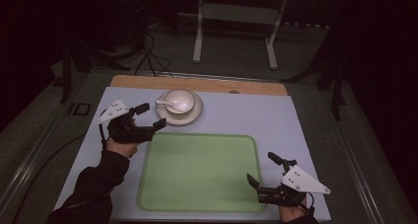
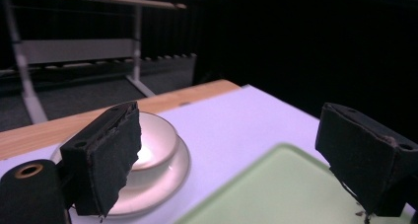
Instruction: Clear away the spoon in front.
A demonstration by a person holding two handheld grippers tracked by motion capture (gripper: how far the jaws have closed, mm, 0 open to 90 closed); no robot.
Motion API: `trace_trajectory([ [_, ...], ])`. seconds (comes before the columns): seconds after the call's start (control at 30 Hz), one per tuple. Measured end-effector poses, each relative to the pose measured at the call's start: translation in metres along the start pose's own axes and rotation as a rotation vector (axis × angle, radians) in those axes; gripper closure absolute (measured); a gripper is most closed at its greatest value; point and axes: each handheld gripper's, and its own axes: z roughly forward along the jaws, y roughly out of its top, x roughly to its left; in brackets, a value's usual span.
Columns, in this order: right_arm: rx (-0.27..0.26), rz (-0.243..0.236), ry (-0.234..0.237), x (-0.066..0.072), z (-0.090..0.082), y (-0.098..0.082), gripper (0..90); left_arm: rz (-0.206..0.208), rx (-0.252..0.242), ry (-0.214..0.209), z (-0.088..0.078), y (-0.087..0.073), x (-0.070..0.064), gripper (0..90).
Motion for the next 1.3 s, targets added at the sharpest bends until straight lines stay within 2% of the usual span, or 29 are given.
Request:
trace_trajectory([
  [0.03,0.0,0.0,0.002,0.0,0.0,0.0,9.9,0.0,0.0,0.0,0.0,0.0,0.0,11.8],
  [0.13,-0.001,0.002,0.007,0.001,0.001,0.0,9.9,-0.047,-0.051,0.041,0.006,-0.003,0.01,14.0],
  [0.2,-0.001,0.002,0.007,0.001,0.001,0.0,10.0,-0.091,-0.094,0.074,0.008,-0.006,0.018,14.7],
  [0.23,-0.002,0.003,0.007,0.001,0.0,0.0,9.9,-0.147,-0.127,0.089,0.011,-0.01,0.027,14.8],
  [0.27,-0.004,0.003,0.008,0.001,0.0,0.0,9.9,-0.147,-0.127,0.089,0.011,-0.01,0.027,15.9],
  [0.3,-0.002,0.002,0.009,0.001,0.0,0.0,9.9,-0.178,-0.137,0.115,0.015,-0.015,0.034,16.1],
  [0.33,-0.003,0.002,0.01,0.001,0.001,0.0,9.9,-0.184,-0.14,0.124,0.017,-0.018,0.037,17.2],
  [0.5,-0.002,0.0,0.014,0.001,0.001,-0.001,9.9,-0.22,-0.125,0.164,0.028,-0.029,0.044,19.1],
  [0.57,-0.002,0.002,0.017,0.001,0.002,-0.001,9.9,-0.237,-0.103,0.207,0.036,-0.036,0.047,20.6],
  [0.6,-0.002,0.002,0.017,0.001,0.002,-0.001,9.9,-0.237,-0.103,0.207,0.036,-0.036,0.047,20.7],
  [0.63,-0.002,0.001,0.019,0.001,0.002,-0.001,9.9,-0.264,-0.09,0.239,0.043,-0.04,0.049,20.8],
  [0.7,-0.003,0.0,0.021,0.002,0.002,0.0,9.9,-0.278,-0.086,0.246,0.045,-0.042,0.051,21.4],
  [0.73,-0.002,-0.002,0.023,0.002,0.002,-0.001,9.9,-0.295,-0.073,0.275,0.051,-0.044,0.052,21.9],
  [0.83,-0.002,0.0,0.025,0.001,0.002,-0.001,9.9,-0.31,-0.068,0.282,0.056,-0.046,0.053,24.3],
  [0.9,-0.003,0.001,0.027,0.001,0.002,-0.001,9.9,-0.33,-0.061,0.302,0.061,-0.049,0.055,26.9],
  [1.03,-0.002,0.003,0.028,0.001,0.001,-0.001,9.9,-0.388,-0.063,0.324,0.071,-0.054,0.058,28.4],
  [1.13,-0.002,0.005,0.029,0.001,0.001,-0.001,9.9,-0.457,-0.074,0.35,0.076,-0.06,0.063,30.6],
  [1.3,0.001,0.006,0.032,0.0,0.001,-0.002,10.0,-0.53,-0.077,0.348,0.084,-0.069,0.07,37.3],
])
